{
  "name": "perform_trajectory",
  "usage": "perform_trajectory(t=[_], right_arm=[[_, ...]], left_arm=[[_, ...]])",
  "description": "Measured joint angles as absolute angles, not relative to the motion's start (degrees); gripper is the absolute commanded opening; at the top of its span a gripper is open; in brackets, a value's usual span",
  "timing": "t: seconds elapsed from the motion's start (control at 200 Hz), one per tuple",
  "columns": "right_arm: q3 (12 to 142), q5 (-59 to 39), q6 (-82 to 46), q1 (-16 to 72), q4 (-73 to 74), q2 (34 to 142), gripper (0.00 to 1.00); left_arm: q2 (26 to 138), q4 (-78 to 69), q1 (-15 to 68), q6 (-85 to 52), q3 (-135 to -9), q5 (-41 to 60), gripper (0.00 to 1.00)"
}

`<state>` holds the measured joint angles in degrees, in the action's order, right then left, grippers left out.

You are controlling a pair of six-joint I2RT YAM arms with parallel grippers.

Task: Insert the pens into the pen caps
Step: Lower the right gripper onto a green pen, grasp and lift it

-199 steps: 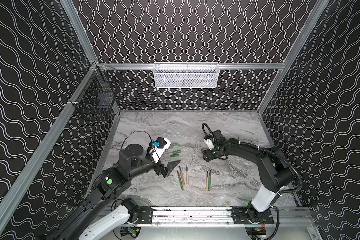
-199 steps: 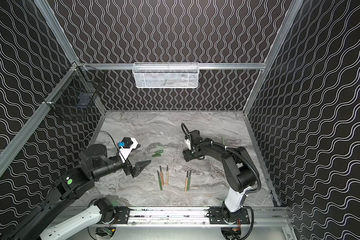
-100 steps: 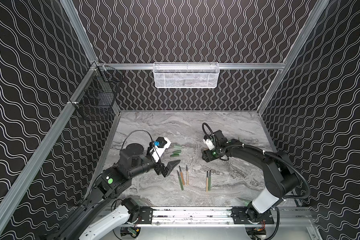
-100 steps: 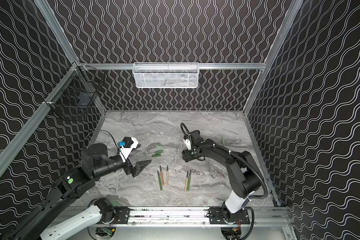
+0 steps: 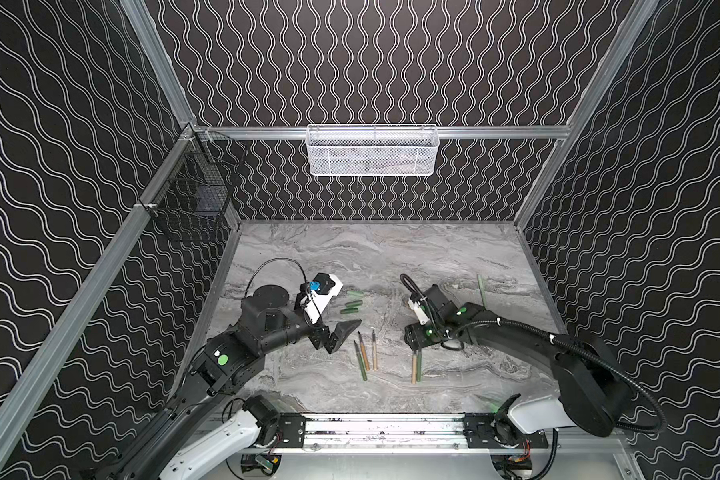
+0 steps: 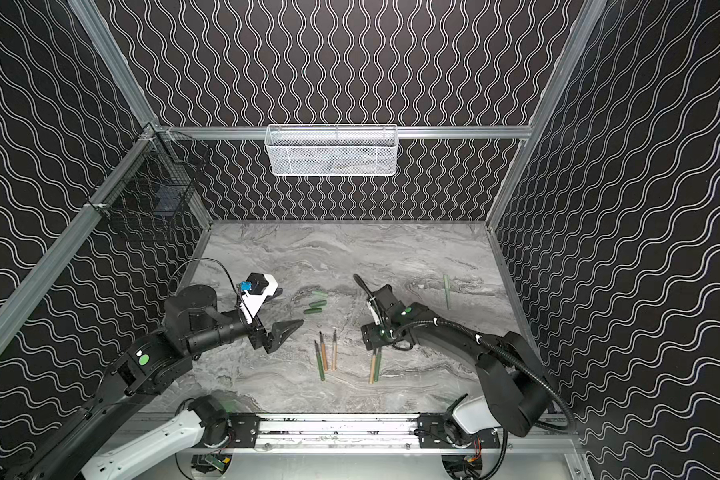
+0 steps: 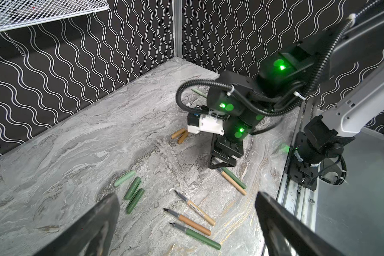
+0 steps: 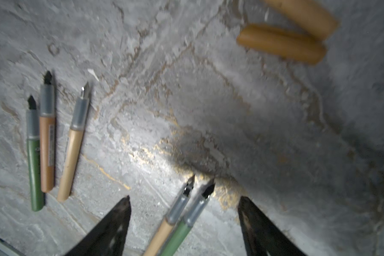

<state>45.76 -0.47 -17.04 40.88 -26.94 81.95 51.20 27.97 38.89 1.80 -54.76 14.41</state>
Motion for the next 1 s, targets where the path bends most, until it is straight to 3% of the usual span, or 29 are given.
perform_trajectory(t=[0.471,1.001], right_arm=[[41.56,3.86,-26.00,45.98,-30.09,77.84,0.46],[42.46,5.28,-26.59,47.83,-31.44,82.74,0.34]], left_arm=[[51.46,27.92,38.30,1.78,-54.76,15.70,0.99],[51.46,27.92,37.82,1.58,-54.76,16.43,0.99]])
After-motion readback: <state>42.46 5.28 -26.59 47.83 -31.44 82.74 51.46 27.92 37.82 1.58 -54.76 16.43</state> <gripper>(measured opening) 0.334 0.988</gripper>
